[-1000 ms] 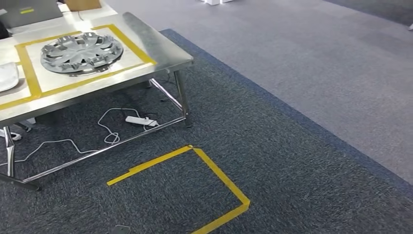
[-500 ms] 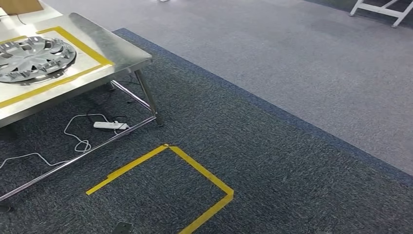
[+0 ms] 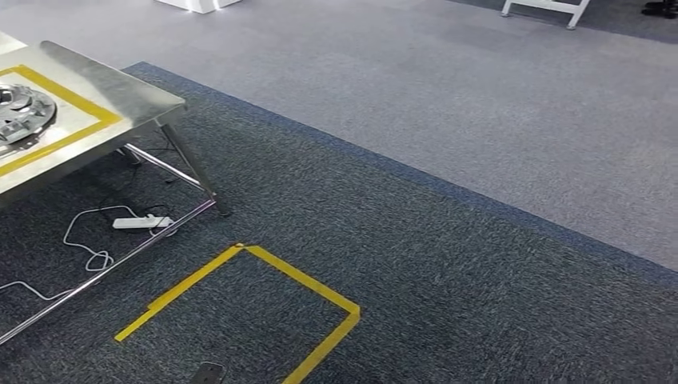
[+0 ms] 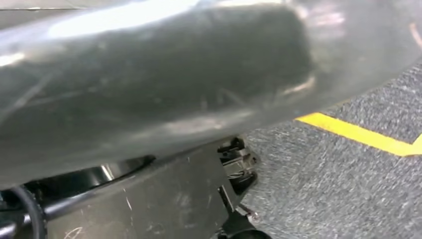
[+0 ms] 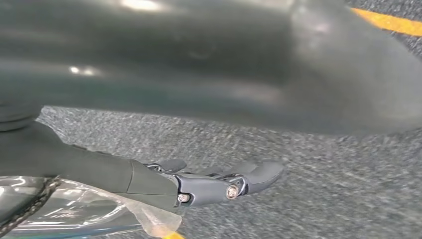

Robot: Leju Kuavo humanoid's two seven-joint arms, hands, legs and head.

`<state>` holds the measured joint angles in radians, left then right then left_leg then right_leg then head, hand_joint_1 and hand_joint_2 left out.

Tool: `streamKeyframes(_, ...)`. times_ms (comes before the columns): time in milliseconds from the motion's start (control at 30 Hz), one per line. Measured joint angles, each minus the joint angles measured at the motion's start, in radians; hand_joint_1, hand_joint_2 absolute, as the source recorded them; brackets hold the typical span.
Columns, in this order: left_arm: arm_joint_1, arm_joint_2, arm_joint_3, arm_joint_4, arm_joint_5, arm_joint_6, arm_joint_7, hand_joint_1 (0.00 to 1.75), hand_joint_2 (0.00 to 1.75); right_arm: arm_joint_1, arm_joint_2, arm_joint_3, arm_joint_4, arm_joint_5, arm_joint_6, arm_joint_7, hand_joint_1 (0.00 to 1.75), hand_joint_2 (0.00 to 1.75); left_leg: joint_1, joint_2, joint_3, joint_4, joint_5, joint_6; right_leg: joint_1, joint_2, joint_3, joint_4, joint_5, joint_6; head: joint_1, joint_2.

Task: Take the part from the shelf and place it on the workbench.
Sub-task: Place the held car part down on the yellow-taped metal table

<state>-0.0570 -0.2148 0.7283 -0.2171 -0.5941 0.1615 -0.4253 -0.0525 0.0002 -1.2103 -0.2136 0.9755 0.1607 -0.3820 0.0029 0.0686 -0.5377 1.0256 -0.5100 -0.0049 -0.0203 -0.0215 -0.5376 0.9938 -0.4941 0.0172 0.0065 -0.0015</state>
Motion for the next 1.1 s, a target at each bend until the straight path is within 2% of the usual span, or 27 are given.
streamKeyframes(67, 0.004, -0.001, 0.000, 0.000, -0.009, 0.008, 0.013, 0.00, 0.00, -0.001, -0.002, -0.002, 0.000, 0.004, 0.003, 0.000, 0.00, 0.00, 0.002, -0.046, -0.042, 0.109, -0.072, -0.005, 0.001, 0.019, -0.005, 0.000, 0.007, -0.012, -0.001, 0.000)
streamKeyframes(100, 0.007, -0.002, 0.000, 0.000, -0.012, 0.014, 0.020, 0.00, 0.00, -0.002, -0.003, -0.002, 0.000, 0.007, 0.003, 0.003, 0.00, 0.00, 0.002, -0.056, -0.070, 0.179, -0.106, -0.004, 0.003, 0.031, -0.009, 0.000, 0.010, -0.016, -0.001, 0.000)
streamKeyframes(133, 0.010, -0.002, 0.000, 0.000, -0.013, 0.020, 0.025, 0.00, 0.00, -0.001, -0.004, -0.003, 0.000, 0.009, 0.003, 0.008, 0.00, 0.00, 0.002, -0.059, -0.092, 0.235, -0.127, -0.001, 0.005, 0.043, -0.012, 0.001, 0.012, -0.018, -0.001, 0.000)
streamKeyframes(167, 0.013, -0.002, 0.001, 0.000, -0.013, 0.027, 0.029, 0.00, 0.00, 0.001, -0.005, -0.003, 0.000, 0.011, 0.003, 0.016, 0.00, 0.00, 0.002, -0.061, -0.100, 0.259, -0.126, 0.003, 0.008, 0.056, -0.014, 0.001, 0.014, -0.019, -0.001, 0.000)
streamKeyframes(200, 0.015, -0.002, 0.002, 0.000, -0.013, 0.034, 0.032, 0.00, 0.00, 0.003, -0.006, -0.004, 0.000, 0.012, 0.002, 0.024, 0.00, 0.00, 0.001, -0.063, -0.094, 0.247, -0.106, 0.009, 0.010, 0.069, -0.014, 0.002, 0.015, -0.019, -0.001, 0.000)
streamKeyframes(233, 0.017, -0.002, 0.003, 0.000, -0.013, 0.040, 0.035, 0.00, 0.00, 0.004, -0.008, -0.006, 0.000, 0.012, 0.003, 0.029, 0.00, 0.00, -0.001, -0.071, -0.070, 0.194, -0.070, 0.016, 0.013, 0.083, -0.014, 0.002, 0.016, -0.018, -0.001, 0.000)
streamKeyframes(300, 0.018, -0.001, 0.006, 0.000, -0.013, 0.045, 0.043, 0.00, 0.00, 0.004, -0.011, -0.009, 0.000, 0.010, 0.006, 0.031, 0.00, 0.00, -0.003, -0.115, -0.013, 0.061, 0.000, 0.037, 0.015, 0.109, -0.015, 0.003, 0.019, -0.015, 0.001, 0.000)
streamKeyframes(333, 0.019, -0.001, 0.008, 0.000, -0.013, 0.045, 0.047, 0.00, 0.00, 0.002, -0.011, -0.011, 0.000, 0.008, 0.008, 0.030, 0.00, 0.00, -0.005, -0.136, 0.006, 0.014, 0.017, 0.045, 0.014, 0.121, -0.018, 0.004, 0.021, -0.011, 0.000, 0.000)
streamKeyframes(367, 0.019, -0.001, 0.010, 0.000, -0.014, 0.045, 0.051, 0.00, 0.00, 0.001, -0.013, -0.012, 0.000, 0.006, 0.009, 0.029, 0.00, 0.00, -0.005, -0.148, 0.014, -0.009, 0.020, 0.049, 0.012, 0.132, -0.024, 0.004, 0.024, -0.006, 0.000, 0.000)
streamKeyframes(433, 0.018, -0.002, 0.012, 0.000, -0.016, 0.046, 0.057, 0.00, 0.00, 0.004, -0.017, -0.013, 0.000, 0.003, 0.012, 0.027, 0.00, 0.00, -0.005, -0.135, 0.016, -0.024, 0.020, 0.050, 0.009, 0.151, -0.038, 0.003, 0.032, 0.009, -0.003, 0.000)
streamKeyframes(467, 0.018, -0.004, 0.012, 0.000, -0.017, 0.047, 0.059, 0.00, 0.00, 0.007, -0.019, -0.014, 0.000, 0.002, 0.013, 0.027, 0.00, 0.00, -0.003, -0.123, 0.017, -0.032, 0.024, 0.049, 0.009, 0.142, -0.046, 0.008, 0.030, 0.013, -0.003, 0.000)
streamKeyframes(533, 0.019, -0.007, 0.013, 0.000, -0.019, 0.048, 0.059, 0.00, 0.00, 0.008, -0.023, -0.015, 0.000, 0.001, 0.013, 0.027, 0.00, 0.00, 0.001, -0.097, 0.019, -0.048, 0.034, 0.050, 0.012, 0.094, -0.081, 0.065, -0.008, 0.021, 0.003, 0.000)
streamKeyframes(567, 0.020, -0.008, 0.013, 0.000, -0.019, 0.048, 0.059, 0.00, 0.00, 0.005, -0.024, -0.016, 0.000, 0.000, 0.013, 0.027, 0.00, 0.00, 0.000, -0.080, 0.019, -0.050, 0.036, 0.050, 0.011, 0.062, -0.110, 0.125, -0.041, 0.024, 0.006, 0.000)
streamKeyframes(600, 0.022, -0.008, 0.013, 0.000, -0.020, 0.048, 0.059, 0.00, 0.00, 0.002, -0.026, -0.016, 0.000, -0.001, 0.013, 0.026, 0.00, 0.00, -0.002, -0.065, 0.016, -0.051, 0.037, 0.051, 0.010, 0.044, -0.142, 0.194, -0.075, 0.028, 0.008, 0.000)
streamKeyframes(633, 0.025, -0.008, 0.013, 0.000, -0.020, 0.048, 0.059, 0.00, 0.00, 0.000, -0.026, -0.016, 0.000, -0.001, 0.013, 0.026, 0.00, 0.00, -0.003, -0.049, 0.014, -0.050, 0.037, 0.051, 0.008, 0.034, -0.169, 0.254, -0.098, 0.033, 0.009, 0.000)
streamKeyframes(667, 0.026, -0.008, 0.013, 0.000, -0.020, 0.048, 0.059, 0.00, 0.00, 0.001, -0.027, -0.016, 0.000, -0.002, 0.013, 0.026, 0.00, 0.00, -0.004, -0.034, 0.013, -0.050, 0.037, 0.051, 0.006, 0.028, -0.180, 0.286, -0.105, 0.038, 0.009, 0.000)
streamKeyframes(700, 0.026, -0.008, 0.013, 0.000, -0.020, 0.048, 0.059, 0.00, 0.00, 0.004, -0.027, -0.017, 0.000, -0.002, 0.013, 0.026, 0.00, 0.00, -0.004, -0.020, 0.012, -0.050, 0.037, 0.051, 0.004, 0.023, -0.170, 0.278, -0.093, 0.041, 0.009, 0.000)
streamKeyframes(733, 0.026, -0.009, 0.013, 0.000, -0.020, 0.048, 0.059, 0.00, 0.00, 0.006, -0.028, -0.018, 0.000, -0.002, 0.013, 0.026, 0.00, 0.00, -0.004, -0.008, 0.012, -0.049, 0.036, 0.049, 0.001, 0.015, -0.137, 0.227, -0.065, 0.044, 0.009, 0.000)
streamKeyframes(800, 0.025, -0.009, 0.014, 0.000, -0.021, 0.048, 0.060, 0.00, 0.00, 0.004, -0.031, -0.019, 0.000, -0.003, 0.013, 0.025, 0.00, 0.00, -0.006, 0.015, 0.012, -0.041, 0.031, 0.041, 0.000, -0.023, -0.048, 0.080, -0.015, 0.045, 0.010, 0.000)
streamKeyframes(833, 0.025, -0.008, 0.014, 0.000, -0.021, 0.048, 0.061, 0.00, 0.00, 0.001, -0.031, -0.020, 0.000, -0.002, 0.012, 0.024, 0.00, 0.00, -0.008, 0.024, 0.012, -0.037, 0.028, 0.034, 0.002, -0.036, -0.017, 0.028, -0.002, 0.039, 0.009, 0.000)
streamKeyframes(867, 0.024, -0.008, 0.014, 0.000, -0.022, 0.048, 0.062, 0.00, 0.00, 0.000, -0.031, -0.020, 0.000, -0.001, 0.012, 0.022, 0.00, 0.00, -0.010, 0.031, 0.012, -0.034, 0.026, 0.028, 0.004, -0.043, -0.003, 0.005, 0.000, 0.032, 0.008, 0.000)
streamKeyframes(933, 0.023, -0.007, 0.015, 0.000, -0.023, 0.049, 0.059, 0.00, 0.00, 0.003, -0.031, -0.021, 0.000, 0.004, 0.012, 0.016, 0.00, 0.00, -0.010, 0.046, 0.014, -0.032, 0.025, 0.018, 0.007, -0.027, -0.007, 0.002, 0.001, 0.014, 0.006, 0.000)
streamKeyframes(967, 0.023, -0.007, 0.017, 0.000, -0.023, 0.048, 0.057, 0.00, 0.00, 0.006, -0.031, -0.021, 0.000, 0.006, 0.012, 0.014, 0.00, 0.00, -0.008, 0.044, 0.015, -0.028, 0.021, 0.012, 0.006, -0.018, -0.009, 0.002, 0.003, 0.008, 0.005, 0.000)
streamKeyframes(1033, 0.025, -0.007, 0.021, 0.000, -0.022, 0.044, 0.054, 0.00, 0.00, 0.007, -0.031, -0.022, 0.000, 0.009, 0.011, 0.011, 0.00, 0.00, -0.004, 0.006, 0.000, 0.016, -0.018, 0.001, 0.003, -0.001, -0.011, -0.001, 0.010, -0.005, 0.003, 0.000)
streamKeyframes(1100, 0.030, -0.005, 0.026, 0.000, -0.019, 0.038, 0.047, 0.00, 0.00, 0.001, -0.031, -0.022, 0.000, 0.012, 0.006, 0.013, 0.00, 0.00, -0.001, -0.043, -0.050, 0.139, -0.093, -0.003, 0.003, 0.021, -0.017, -0.001, 0.015, -0.014, -0.001, 0.000)
